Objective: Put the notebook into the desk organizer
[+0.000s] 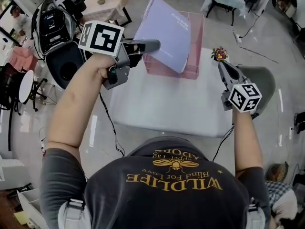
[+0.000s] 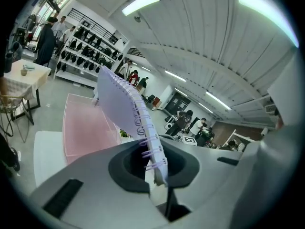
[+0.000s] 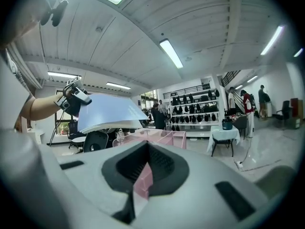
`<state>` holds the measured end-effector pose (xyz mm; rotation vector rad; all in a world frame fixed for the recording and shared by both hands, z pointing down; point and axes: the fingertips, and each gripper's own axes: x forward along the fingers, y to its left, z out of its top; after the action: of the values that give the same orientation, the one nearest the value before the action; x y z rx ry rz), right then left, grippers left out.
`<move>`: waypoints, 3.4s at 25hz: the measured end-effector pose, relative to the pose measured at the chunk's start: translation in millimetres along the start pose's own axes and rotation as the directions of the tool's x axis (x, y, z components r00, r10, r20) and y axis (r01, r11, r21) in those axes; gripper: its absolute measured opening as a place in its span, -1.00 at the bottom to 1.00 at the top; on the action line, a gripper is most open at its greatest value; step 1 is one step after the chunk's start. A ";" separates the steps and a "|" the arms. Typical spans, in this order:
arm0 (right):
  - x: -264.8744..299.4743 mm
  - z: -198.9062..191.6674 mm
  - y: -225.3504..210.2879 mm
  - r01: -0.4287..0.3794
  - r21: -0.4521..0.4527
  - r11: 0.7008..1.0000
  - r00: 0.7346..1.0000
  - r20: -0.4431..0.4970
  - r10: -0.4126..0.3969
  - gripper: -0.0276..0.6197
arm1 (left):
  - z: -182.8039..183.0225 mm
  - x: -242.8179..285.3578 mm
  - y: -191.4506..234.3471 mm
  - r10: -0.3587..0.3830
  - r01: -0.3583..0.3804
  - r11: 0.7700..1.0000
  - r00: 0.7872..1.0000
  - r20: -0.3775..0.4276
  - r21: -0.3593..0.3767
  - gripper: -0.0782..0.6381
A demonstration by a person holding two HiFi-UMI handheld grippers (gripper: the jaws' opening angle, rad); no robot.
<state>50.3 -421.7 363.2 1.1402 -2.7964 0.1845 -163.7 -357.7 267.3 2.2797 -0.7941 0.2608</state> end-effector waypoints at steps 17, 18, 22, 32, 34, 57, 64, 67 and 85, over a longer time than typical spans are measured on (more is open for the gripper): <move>12.4 1.1 -67.0 -0.016 0.000 1.000 1.000 -0.006 0.016 -0.91 | 60.6 109.9 144.5 0.182 -0.187 0.968 0.982 -0.048 -0.169 -0.69; 14.4 1.9 -72.6 -0.027 0.002 1.000 1.000 -0.003 0.027 -0.91 | 51.1 115.8 160.8 0.214 -0.225 0.955 0.974 -0.076 -0.194 -0.69; 20.5 2.2 -82.2 -0.067 0.003 0.998 0.998 -0.002 0.067 -0.91 | 24.1 121.4 203.1 0.310 -0.338 0.910 0.939 -0.148 -0.240 -0.68; 43.0 4.2 -45.6 -0.051 0.000 0.999 0.999 -0.004 0.051 -0.91 | 6.4 113.9 226.2 0.396 -0.458 0.878 0.859 -0.323 -0.141 -0.56; 42.2 9.1 -40.0 -0.044 -0.006 0.999 0.999 0.003 0.044 -0.91 | 4.6 111.2 232.2 0.450 -0.509 0.856 0.823 -0.345 -0.097 -0.43; 21.6 18.4 -50.7 -0.037 -0.015 0.999 0.999 0.019 0.037 -0.91 | -22.6 135.9 258.0 0.766 -0.658 0.643 0.554 -0.325 0.393 -0.26; 27.2 25.5 -45.6 -0.054 -0.025 0.998 0.998 0.030 0.055 -0.91 | 16.7 109.7 262.9 0.869 -0.780 0.474 0.488 -0.079 0.409 0.27; 30.4 27.1 -45.0 -0.058 -0.023 0.998 0.998 0.033 0.058 -0.91 | 37.4 95.2 259.3 0.884 -0.814 0.419 0.467 0.025 0.402 0.30; 22.8 54.6 -36.9 -0.043 -0.029 0.999 0.995 0.088 0.046 -0.91 | 29.5 -6.2 125.0 0.368 -0.530 0.834 0.742 0.560 0.154 -0.34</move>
<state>56.7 -472.0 315.4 1.1076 -2.8941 0.1014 -245.9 -445.8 312.3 2.4373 -1.7136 -0.0206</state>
